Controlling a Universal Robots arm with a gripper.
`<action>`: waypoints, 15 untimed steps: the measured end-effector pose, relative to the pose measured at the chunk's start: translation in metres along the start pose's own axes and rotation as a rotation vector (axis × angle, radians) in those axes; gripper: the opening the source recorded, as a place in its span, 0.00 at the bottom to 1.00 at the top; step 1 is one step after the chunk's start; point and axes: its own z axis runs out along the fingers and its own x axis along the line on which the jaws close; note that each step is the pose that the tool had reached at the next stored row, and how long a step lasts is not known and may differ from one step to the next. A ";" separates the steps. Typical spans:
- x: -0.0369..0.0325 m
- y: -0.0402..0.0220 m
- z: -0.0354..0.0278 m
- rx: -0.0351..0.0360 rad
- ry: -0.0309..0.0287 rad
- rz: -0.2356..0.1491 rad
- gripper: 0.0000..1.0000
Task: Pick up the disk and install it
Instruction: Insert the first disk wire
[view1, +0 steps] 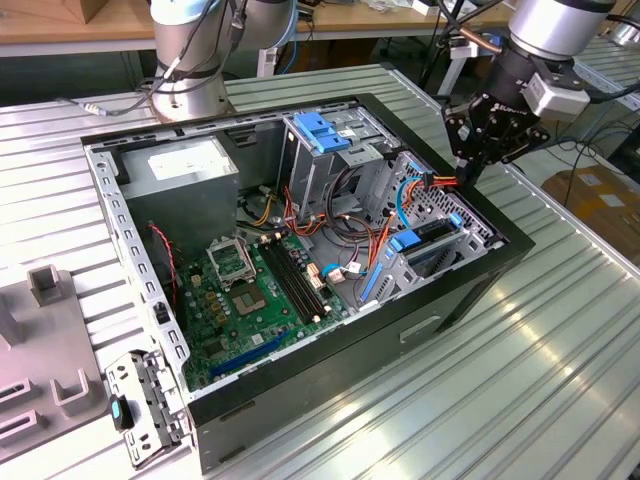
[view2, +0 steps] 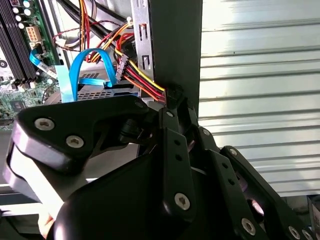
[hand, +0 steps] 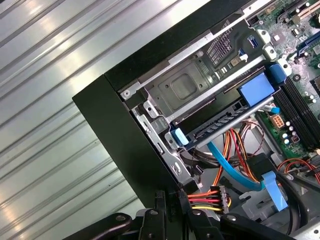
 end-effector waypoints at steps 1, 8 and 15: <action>0.0000 0.0000 -0.0002 0.0000 0.0000 0.000 0.24; -0.0028 0.0020 -0.0031 0.0000 0.0000 0.000 0.16; -0.0113 0.0078 -0.0034 0.0002 -0.0001 0.000 0.16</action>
